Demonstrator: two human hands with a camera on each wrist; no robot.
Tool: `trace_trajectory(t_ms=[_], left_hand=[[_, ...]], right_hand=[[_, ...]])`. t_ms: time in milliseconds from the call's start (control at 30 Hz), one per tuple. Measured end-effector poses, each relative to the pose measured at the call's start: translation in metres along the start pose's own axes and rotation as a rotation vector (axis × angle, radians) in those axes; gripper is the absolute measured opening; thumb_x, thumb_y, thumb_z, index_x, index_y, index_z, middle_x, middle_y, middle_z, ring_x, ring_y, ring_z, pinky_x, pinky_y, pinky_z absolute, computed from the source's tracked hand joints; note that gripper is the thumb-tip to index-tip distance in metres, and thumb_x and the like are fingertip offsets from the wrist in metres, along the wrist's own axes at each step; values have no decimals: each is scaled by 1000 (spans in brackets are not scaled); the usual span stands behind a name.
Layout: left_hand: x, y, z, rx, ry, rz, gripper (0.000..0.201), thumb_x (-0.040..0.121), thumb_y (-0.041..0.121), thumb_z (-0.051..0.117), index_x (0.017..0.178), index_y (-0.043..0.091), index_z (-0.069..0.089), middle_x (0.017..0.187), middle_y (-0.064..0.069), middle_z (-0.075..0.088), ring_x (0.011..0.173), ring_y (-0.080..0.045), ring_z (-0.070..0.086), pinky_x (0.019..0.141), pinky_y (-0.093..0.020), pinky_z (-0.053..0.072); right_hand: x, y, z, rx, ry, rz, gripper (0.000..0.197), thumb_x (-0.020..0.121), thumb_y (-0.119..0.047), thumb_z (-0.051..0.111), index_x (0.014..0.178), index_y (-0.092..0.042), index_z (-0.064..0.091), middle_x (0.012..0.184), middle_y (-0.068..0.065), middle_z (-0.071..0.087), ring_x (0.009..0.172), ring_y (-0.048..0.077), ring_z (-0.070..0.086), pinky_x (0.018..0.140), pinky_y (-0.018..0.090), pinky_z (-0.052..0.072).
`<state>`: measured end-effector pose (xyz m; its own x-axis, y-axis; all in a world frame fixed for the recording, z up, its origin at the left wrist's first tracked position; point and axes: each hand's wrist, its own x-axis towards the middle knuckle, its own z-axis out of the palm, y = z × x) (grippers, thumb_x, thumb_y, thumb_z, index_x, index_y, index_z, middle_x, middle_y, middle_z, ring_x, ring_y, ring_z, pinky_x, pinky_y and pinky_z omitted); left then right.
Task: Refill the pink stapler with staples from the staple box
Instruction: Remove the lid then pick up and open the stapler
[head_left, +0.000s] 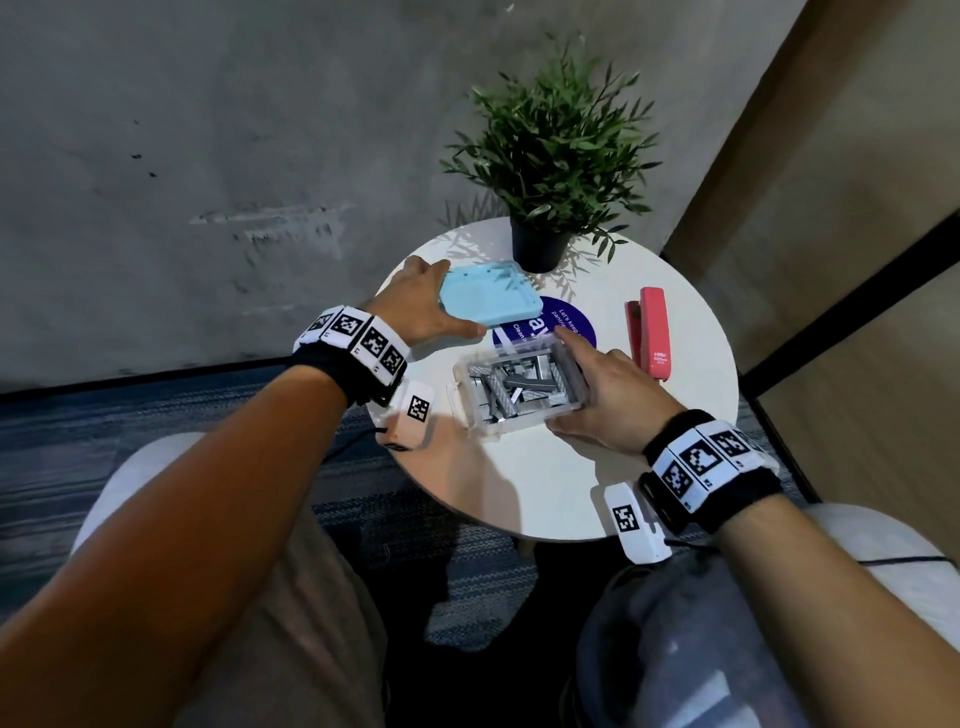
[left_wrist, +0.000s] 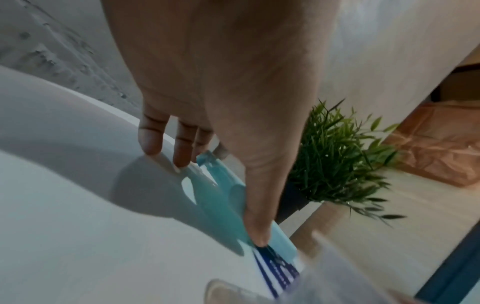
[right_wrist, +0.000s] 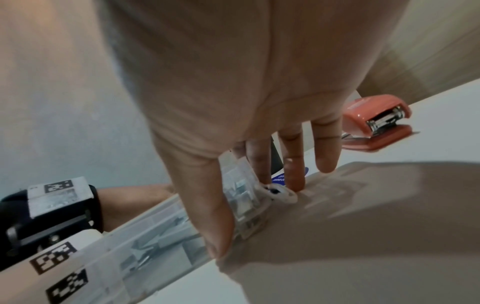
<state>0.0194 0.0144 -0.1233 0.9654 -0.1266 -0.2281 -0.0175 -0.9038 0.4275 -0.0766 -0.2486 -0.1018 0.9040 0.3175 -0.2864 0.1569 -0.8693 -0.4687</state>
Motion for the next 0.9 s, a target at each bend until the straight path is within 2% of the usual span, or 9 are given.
trace_trajectory(t_ms=[200, 333, 400, 467, 533, 600, 667, 767, 900], left_hand=[[2, -5, 5, 187, 40, -6, 97, 80, 62, 65, 152, 8, 28, 153, -17, 34, 139, -39, 31, 111, -49, 34], [1, -8, -4, 149, -6, -23, 100, 79, 68, 62, 156, 16, 22, 160, -17, 25, 145, -40, 27, 114, -55, 31], [-8, -1, -10, 68, 71, 43, 85, 84, 59, 64, 150, 15, 35, 150, -17, 40, 135, -37, 42, 110, -49, 37], [-23, 13, -17, 19, 156, 148, 61, 88, 52, 63, 136, 17, 53, 133, -12, 54, 115, -29, 57, 99, -42, 46], [-40, 28, -19, 22, 109, 248, 51, 88, 57, 61, 123, 20, 61, 121, -5, 60, 100, -22, 62, 90, -38, 49], [-54, 38, -16, 74, -50, 316, 65, 80, 71, 59, 126, 24, 59, 117, -3, 59, 103, -20, 58, 90, -38, 48], [-63, 44, -10, 155, -191, 347, 89, 69, 81, 59, 139, 29, 45, 121, -2, 53, 112, -20, 50, 96, -39, 44], [-64, 43, -1, 197, -258, 332, 110, 66, 71, 73, 153, 28, 21, 131, -2, 45, 121, -21, 42, 102, -38, 40], [-61, 38, -1, 177, -273, 313, 112, 69, 61, 78, 154, 25, 16, 132, -3, 42, 124, -21, 38, 100, -34, 35]], right_hand=[[1, -2, 0, -28, -9, 10, 108, 79, -38, 81, 158, -30, 8, 132, 9, 59, 116, 25, 46, 85, 34, 39], [3, -4, 2, -44, -4, 18, 109, 79, -40, 80, 159, -28, 6, 137, 9, 58, 121, 27, 46, 91, 35, 40], [4, -6, 3, -56, 6, 19, 107, 79, -41, 79, 158, -29, 8, 139, 8, 58, 121, 28, 47, 90, 36, 40], [6, -8, 4, -69, 28, 11, 103, 79, -41, 79, 156, -29, 12, 138, 8, 59, 119, 29, 48, 89, 36, 41], [9, -10, 6, -73, 54, 4, 98, 78, -42, 79, 153, -30, 16, 137, 6, 60, 116, 29, 50, 85, 36, 41], [11, -12, 7, -78, 71, 0, 96, 78, -42, 77, 152, -30, 16, 138, 6, 59, 114, 29, 50, 83, 36, 41], [14, -12, 9, -85, 84, -6, 97, 78, -42, 77, 152, -30, 15, 141, 4, 56, 114, 29, 50, 85, 37, 42], [17, -13, 9, -95, 73, -3, 104, 79, -45, 77, 156, -28, 10, 149, 3, 51, 120, 28, 48, 88, 36, 40], [12, -10, -12, 4, -3, -2, 114, 76, -53, 79, 160, -25, 8, 159, 6, 37, 138, 27, 38, 110, 39, 36]])
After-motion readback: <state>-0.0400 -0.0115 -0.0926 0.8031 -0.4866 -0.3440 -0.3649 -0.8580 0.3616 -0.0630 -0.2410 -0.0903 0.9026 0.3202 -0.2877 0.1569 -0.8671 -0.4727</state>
